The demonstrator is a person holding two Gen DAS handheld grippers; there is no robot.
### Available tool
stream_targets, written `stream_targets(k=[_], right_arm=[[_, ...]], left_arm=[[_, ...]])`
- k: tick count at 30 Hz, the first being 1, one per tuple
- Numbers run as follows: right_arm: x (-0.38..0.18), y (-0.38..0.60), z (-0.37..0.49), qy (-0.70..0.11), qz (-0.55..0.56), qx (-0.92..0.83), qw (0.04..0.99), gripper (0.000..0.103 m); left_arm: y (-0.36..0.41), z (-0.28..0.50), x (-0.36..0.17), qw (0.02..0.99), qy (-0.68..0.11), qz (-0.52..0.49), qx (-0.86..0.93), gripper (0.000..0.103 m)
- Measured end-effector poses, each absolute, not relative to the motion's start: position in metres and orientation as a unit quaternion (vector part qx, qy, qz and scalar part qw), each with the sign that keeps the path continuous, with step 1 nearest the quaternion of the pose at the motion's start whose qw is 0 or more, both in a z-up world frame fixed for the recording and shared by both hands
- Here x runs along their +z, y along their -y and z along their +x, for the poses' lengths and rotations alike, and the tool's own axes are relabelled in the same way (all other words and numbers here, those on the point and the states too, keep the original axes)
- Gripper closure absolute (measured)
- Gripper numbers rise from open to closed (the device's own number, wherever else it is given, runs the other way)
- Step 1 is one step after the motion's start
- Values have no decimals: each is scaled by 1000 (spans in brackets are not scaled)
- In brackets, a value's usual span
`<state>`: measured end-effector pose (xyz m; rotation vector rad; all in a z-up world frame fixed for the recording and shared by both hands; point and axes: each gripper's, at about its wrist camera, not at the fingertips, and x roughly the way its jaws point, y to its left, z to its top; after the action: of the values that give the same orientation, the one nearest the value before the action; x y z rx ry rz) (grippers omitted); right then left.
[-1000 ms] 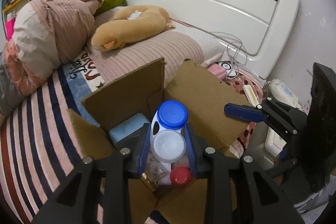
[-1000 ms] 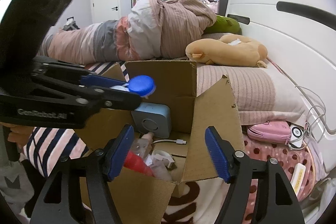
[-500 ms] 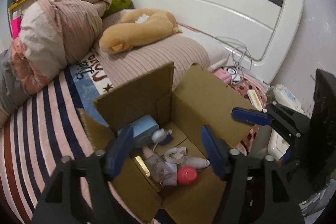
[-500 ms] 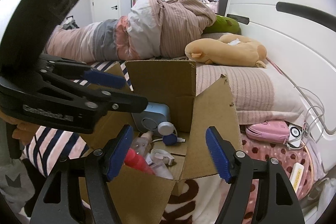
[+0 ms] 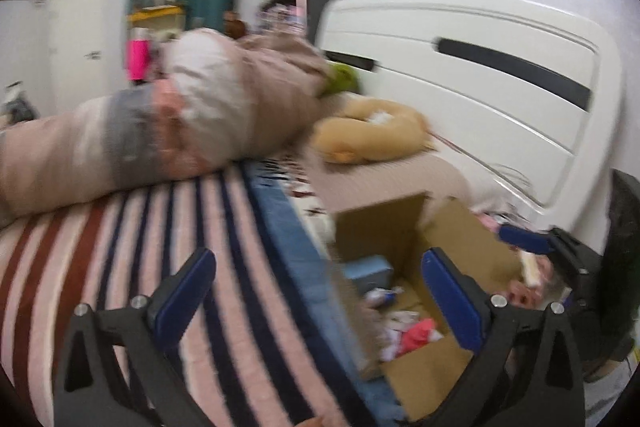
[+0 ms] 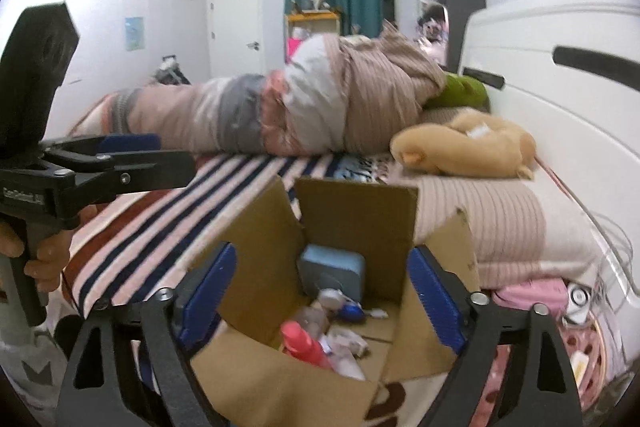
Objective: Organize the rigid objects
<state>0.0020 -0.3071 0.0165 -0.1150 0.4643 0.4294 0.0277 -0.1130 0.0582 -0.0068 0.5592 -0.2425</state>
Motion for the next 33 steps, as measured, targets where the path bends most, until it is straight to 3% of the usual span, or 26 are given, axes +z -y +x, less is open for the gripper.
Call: stream_targets(k=[3,33], right_arm=[[21,303,0,-214,-46,235,947,0],[17,287,-7,-206,-39,262,942,0]], left_arm=[[95,18,55,962,-264,-15,-68,1],[73,-2,50,965,-263,-20,5,1]])
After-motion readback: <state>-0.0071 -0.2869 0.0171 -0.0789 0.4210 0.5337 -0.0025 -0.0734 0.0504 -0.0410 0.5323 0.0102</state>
